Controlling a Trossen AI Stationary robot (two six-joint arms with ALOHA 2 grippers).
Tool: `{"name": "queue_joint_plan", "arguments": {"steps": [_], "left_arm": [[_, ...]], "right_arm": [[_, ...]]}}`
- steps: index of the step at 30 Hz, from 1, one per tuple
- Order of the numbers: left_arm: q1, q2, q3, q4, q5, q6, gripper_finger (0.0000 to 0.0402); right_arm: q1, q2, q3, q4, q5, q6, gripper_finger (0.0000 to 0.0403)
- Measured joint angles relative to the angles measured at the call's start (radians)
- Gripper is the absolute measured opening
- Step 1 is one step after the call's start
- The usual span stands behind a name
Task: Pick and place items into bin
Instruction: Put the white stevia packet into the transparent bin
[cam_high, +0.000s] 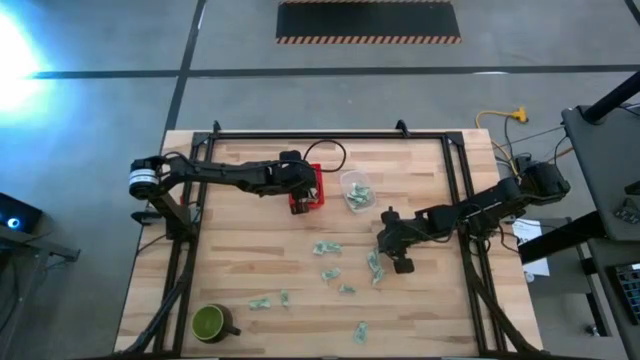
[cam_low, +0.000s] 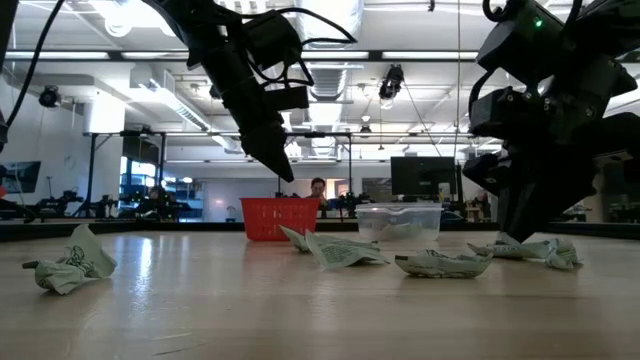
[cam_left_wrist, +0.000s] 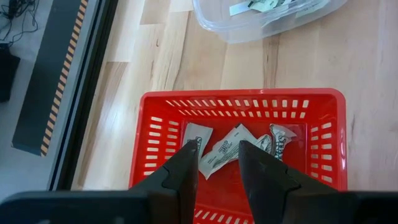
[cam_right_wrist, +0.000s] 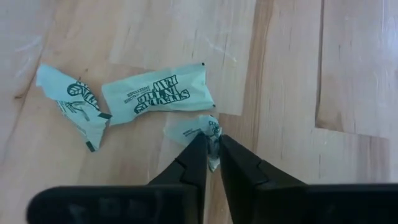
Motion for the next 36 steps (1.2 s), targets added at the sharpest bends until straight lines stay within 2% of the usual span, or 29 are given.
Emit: {"name": "queue_joint_plan", "arguments": {"steps": [5,13,19,28,31,36], "left_arm": [[0.000,0.000,0.000,0.000,0.000,0.000,0.0100],[0.000,0.000,0.000,0.000,0.000,0.000,0.0100],[0.000,-0.002,0.000,-0.002,0.000,0.004,0.0100],[0.000,-0.005,0.000,-0.002,0.000,0.006,0.0100],[0.000,-0.005,0.000,-0.001,0.000,0.006,0.0100],[0.000,-0.005,0.000,-0.001,0.000,0.006,0.0100]], "right_arm": [[0.000,0.000,0.011,-0.001,0.000,-0.016,0.0012],[-0.001,-0.001,0.047,-0.009,0.014,-0.071,0.0009],[-0.003,-0.001,0.105,-0.053,0.153,-0.168,0.0009],[-0.041,-0.002,0.191,-0.055,0.448,-0.382,0.0009],[-0.091,-0.002,0.206,-0.042,0.492,-0.427,0.0009],[-0.208,0.000,0.204,-0.030,0.491,-0.425,0.0009]]}}
